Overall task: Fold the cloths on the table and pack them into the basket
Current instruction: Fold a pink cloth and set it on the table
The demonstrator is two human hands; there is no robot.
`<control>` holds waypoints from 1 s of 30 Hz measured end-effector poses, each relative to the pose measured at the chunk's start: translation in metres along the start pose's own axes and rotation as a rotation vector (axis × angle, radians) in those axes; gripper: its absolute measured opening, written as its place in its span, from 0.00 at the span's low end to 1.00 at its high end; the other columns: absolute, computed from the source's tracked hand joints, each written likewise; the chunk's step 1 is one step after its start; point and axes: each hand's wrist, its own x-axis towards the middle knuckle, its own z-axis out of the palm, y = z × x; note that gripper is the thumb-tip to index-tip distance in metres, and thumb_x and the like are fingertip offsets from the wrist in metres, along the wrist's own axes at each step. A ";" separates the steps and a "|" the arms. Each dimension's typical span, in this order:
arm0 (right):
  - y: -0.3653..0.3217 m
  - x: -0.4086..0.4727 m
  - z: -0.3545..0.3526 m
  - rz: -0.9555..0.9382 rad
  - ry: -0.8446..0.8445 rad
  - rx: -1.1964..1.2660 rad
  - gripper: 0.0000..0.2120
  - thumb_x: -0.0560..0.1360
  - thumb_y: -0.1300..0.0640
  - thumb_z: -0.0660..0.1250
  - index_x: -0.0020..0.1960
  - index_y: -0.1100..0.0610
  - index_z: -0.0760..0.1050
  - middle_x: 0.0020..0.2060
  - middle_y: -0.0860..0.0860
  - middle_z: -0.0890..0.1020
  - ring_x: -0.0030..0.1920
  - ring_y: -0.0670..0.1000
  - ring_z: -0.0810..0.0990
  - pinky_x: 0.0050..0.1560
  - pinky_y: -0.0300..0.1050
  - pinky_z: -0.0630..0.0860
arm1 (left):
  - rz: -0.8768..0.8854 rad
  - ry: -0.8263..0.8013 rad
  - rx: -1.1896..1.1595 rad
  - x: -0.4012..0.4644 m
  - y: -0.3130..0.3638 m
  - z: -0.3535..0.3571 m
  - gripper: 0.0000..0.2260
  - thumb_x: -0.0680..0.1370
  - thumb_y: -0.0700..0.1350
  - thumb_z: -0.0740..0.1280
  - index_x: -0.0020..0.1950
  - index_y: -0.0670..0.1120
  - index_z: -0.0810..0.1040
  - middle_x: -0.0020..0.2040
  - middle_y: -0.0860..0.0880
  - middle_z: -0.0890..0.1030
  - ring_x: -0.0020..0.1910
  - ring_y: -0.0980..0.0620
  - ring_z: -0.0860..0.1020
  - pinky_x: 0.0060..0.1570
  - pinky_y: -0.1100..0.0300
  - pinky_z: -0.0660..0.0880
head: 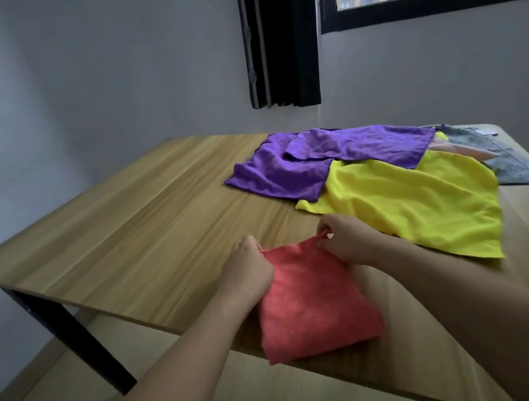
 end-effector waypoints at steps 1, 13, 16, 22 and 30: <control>0.004 0.004 0.003 -0.008 -0.001 -0.007 0.07 0.73 0.58 0.66 0.51 0.56 0.77 0.52 0.54 0.80 0.55 0.55 0.77 0.49 0.42 0.70 | 0.025 0.002 0.026 0.003 -0.002 0.003 0.08 0.78 0.40 0.57 0.56 0.44 0.72 0.58 0.43 0.75 0.56 0.42 0.75 0.52 0.54 0.68; 0.005 0.026 -0.004 -0.059 -0.242 -0.050 0.14 0.75 0.59 0.64 0.60 0.53 0.78 0.50 0.51 0.79 0.45 0.50 0.78 0.42 0.39 0.75 | 0.074 -0.055 0.193 0.021 -0.009 0.010 0.09 0.79 0.42 0.56 0.57 0.45 0.70 0.59 0.45 0.71 0.54 0.39 0.76 0.51 0.49 0.72; 0.004 0.025 -0.010 -0.021 -0.273 0.023 0.07 0.75 0.60 0.65 0.52 0.56 0.77 0.38 0.52 0.78 0.30 0.52 0.78 0.25 0.39 0.73 | 0.119 -0.019 0.237 0.017 -0.011 0.009 0.08 0.80 0.43 0.56 0.57 0.45 0.71 0.59 0.46 0.71 0.55 0.42 0.75 0.49 0.51 0.69; 0.004 0.019 -0.017 -0.031 -0.288 0.126 0.03 0.75 0.61 0.65 0.48 0.55 0.75 0.33 0.48 0.76 0.29 0.45 0.74 0.23 0.33 0.70 | 0.184 0.027 0.198 0.018 -0.007 0.000 0.05 0.81 0.43 0.56 0.53 0.46 0.70 0.56 0.43 0.77 0.56 0.41 0.74 0.52 0.52 0.67; 0.006 0.021 -0.015 -0.010 -0.415 0.089 0.23 0.70 0.58 0.72 0.63 0.49 0.71 0.49 0.53 0.79 0.40 0.54 0.80 0.41 0.48 0.78 | 0.158 -0.184 0.063 0.025 -0.009 -0.004 0.12 0.82 0.43 0.55 0.61 0.46 0.74 0.61 0.45 0.69 0.59 0.47 0.74 0.61 0.56 0.67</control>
